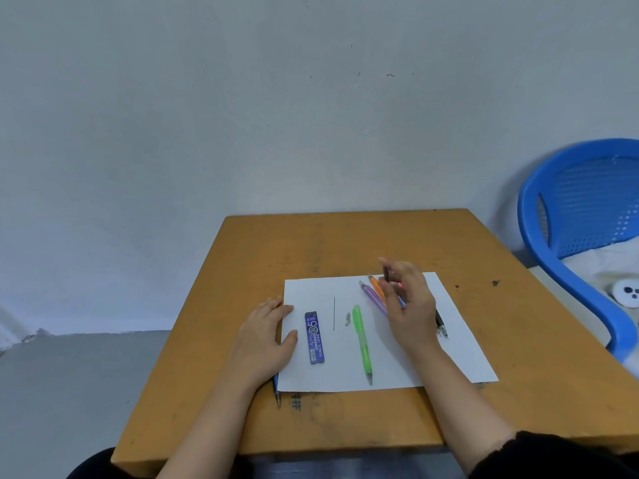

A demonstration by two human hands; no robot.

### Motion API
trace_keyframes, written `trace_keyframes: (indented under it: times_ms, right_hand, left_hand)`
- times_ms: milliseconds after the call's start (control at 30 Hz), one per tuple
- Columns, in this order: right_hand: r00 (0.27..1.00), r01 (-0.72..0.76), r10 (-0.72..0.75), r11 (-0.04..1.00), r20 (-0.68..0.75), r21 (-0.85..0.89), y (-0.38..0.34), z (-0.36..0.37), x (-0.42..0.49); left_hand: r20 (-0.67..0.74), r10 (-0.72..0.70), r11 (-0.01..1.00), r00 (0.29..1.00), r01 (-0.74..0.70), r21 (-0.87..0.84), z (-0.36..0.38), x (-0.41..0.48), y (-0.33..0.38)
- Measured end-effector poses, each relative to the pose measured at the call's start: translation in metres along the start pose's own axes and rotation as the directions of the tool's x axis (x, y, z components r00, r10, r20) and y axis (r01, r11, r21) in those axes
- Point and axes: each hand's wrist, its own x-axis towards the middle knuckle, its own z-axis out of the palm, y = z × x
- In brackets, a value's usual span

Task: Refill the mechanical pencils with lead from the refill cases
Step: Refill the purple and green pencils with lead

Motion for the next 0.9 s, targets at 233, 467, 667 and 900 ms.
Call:
trace_keyframes:
  times_ms: [233, 467, 667, 900]
  right_hand:
    - [0.966, -0.256, 0.236, 0.932, 0.106, 0.257, -0.038, 0.007, 0.004]
    - [0.898, -0.416, 0.348, 0.871, 0.27, 0.262, -0.071, 0.022, 0.003]
    - [0.754, -0.523, 0.423, 0.85, 0.503, 0.07, -0.078, 0.052, -0.015]
    - [0.699, -0.404, 0.398, 0.905, 0.595, -0.131, -0.079, 0.068, -0.017]
  left_hand:
    - [0.017, 0.047, 0.99, 0.999, -0.045, -0.137, -0.003, -0.002, 0.001]
    - [0.01, 0.057, 0.977, 0.998, -0.053, -0.205, -0.005, -0.003, -0.002]
    - [-0.045, 0.032, 0.976, 0.998, -0.041, -0.216, -0.007, -0.001, 0.0]
    - [-0.079, 0.033, 0.976, 0.996, -0.049, -0.21, -0.007, 0.0, 0.0]
